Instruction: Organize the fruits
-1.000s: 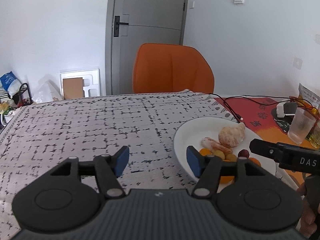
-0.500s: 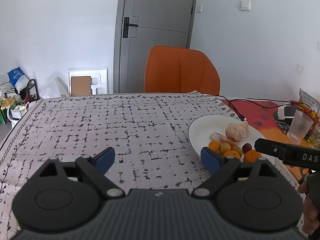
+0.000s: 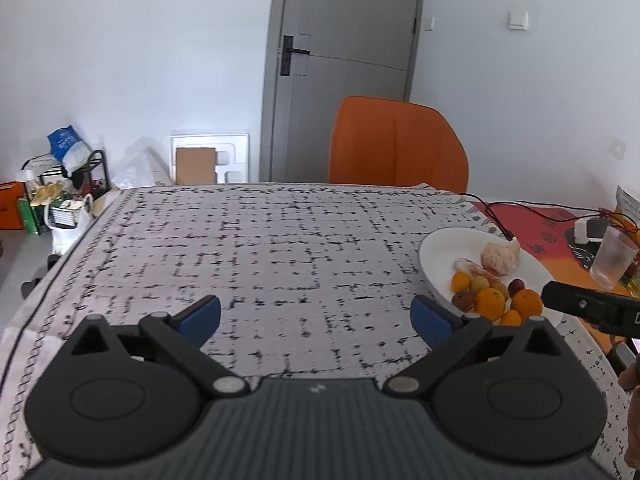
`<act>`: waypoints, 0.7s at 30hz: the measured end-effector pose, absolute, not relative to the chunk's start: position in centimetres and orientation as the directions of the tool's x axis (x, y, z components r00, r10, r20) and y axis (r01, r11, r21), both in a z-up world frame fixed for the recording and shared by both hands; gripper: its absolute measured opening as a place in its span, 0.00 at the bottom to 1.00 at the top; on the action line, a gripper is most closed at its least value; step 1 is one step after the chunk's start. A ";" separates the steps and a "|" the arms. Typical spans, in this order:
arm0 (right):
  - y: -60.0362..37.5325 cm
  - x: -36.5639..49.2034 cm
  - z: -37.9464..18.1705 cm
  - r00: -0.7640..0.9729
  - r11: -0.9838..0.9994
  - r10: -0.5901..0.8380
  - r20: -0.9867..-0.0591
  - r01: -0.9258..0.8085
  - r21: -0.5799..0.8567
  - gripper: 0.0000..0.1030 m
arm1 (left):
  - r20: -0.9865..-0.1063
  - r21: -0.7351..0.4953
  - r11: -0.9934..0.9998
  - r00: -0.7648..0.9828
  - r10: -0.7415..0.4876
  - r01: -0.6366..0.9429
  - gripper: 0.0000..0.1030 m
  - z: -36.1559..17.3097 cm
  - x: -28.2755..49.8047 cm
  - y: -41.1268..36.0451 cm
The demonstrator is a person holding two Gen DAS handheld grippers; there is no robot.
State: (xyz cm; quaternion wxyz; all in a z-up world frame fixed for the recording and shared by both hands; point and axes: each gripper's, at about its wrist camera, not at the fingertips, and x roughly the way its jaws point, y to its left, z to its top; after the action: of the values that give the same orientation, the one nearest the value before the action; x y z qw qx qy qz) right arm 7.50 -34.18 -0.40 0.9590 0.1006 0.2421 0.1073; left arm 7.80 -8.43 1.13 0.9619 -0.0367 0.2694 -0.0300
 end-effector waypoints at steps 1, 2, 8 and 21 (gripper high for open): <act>-34.0 7.3 -0.3 0.860 0.956 0.258 -0.441 -0.161 0.244 1.00 | -0.514 -0.086 0.996 0.855 -0.072 0.032 0.98 1.3 7.5 -8.2; -33.9 7.1 -0.1 0.860 0.956 0.261 -0.439 -0.166 0.243 1.00 | -0.511 -0.085 0.996 0.857 -0.069 0.029 0.98 1.4 7.2 -7.9; -33.1 5.9 0.4 0.858 0.954 0.276 -0.434 -0.190 0.231 1.00 | -0.502 -0.070 0.997 0.863 -0.048 0.015 0.98 2.0 5.5 -6.9; -31.5 3.7 0.4 0.840 0.945 0.319 -0.439 -0.244 0.219 1.00 | -0.485 -0.044 0.999 0.874 -0.010 -0.013 0.99 2.4 2.4 -5.1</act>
State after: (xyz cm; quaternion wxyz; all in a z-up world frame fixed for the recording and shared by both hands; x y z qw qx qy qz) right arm 3.71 -31.50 0.38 0.9560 0.0775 0.2414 0.1474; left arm 2.38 -5.11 2.40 0.9678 -0.0228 0.2506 0.0008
